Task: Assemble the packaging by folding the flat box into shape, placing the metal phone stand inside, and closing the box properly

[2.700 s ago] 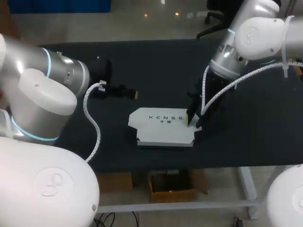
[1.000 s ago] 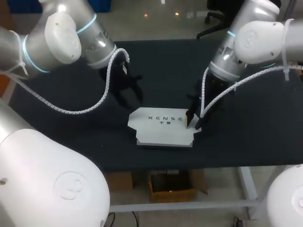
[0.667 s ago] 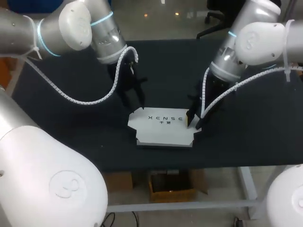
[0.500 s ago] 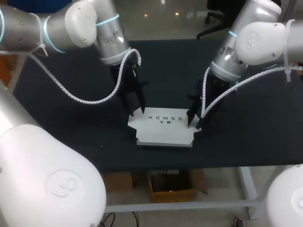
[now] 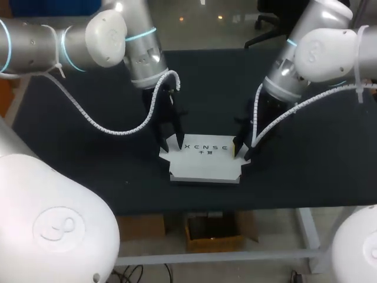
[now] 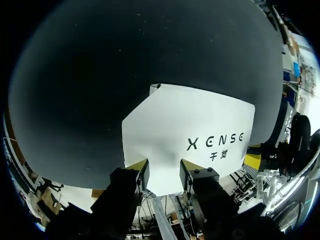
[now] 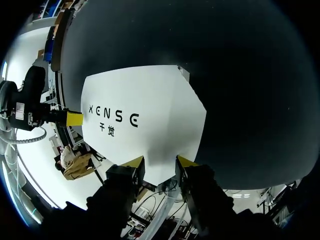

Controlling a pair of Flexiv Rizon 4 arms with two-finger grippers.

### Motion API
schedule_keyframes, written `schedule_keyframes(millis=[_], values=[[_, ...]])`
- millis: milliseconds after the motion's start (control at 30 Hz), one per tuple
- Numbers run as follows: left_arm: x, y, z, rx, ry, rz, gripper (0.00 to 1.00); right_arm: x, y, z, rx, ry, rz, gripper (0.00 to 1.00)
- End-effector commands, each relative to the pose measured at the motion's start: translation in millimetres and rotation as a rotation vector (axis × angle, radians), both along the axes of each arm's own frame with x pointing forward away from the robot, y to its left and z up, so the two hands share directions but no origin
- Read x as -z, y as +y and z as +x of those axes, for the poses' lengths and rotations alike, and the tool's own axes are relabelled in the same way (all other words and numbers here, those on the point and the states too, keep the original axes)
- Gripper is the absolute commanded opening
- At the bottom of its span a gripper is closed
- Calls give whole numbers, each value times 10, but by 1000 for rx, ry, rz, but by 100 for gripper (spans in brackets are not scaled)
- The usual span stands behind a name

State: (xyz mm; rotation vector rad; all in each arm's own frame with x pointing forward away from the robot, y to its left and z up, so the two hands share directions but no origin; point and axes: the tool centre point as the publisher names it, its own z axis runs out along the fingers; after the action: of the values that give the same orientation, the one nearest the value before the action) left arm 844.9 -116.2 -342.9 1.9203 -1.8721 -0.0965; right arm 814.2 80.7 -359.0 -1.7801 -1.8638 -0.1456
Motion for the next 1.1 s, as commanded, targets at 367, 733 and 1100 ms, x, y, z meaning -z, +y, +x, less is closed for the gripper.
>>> schedule_keyframes(millis=[367,733,1100], values=[[54,58,-172,-1,-130,-60,41,24,-33,-48,17,-23,20,37],[114,2,-199,29,-156,-67,41,67,-42,-53,30,-45,25,37],[149,-56,-251,52,-172,-77,42,108,-65,-45,56,-93,38,38]])
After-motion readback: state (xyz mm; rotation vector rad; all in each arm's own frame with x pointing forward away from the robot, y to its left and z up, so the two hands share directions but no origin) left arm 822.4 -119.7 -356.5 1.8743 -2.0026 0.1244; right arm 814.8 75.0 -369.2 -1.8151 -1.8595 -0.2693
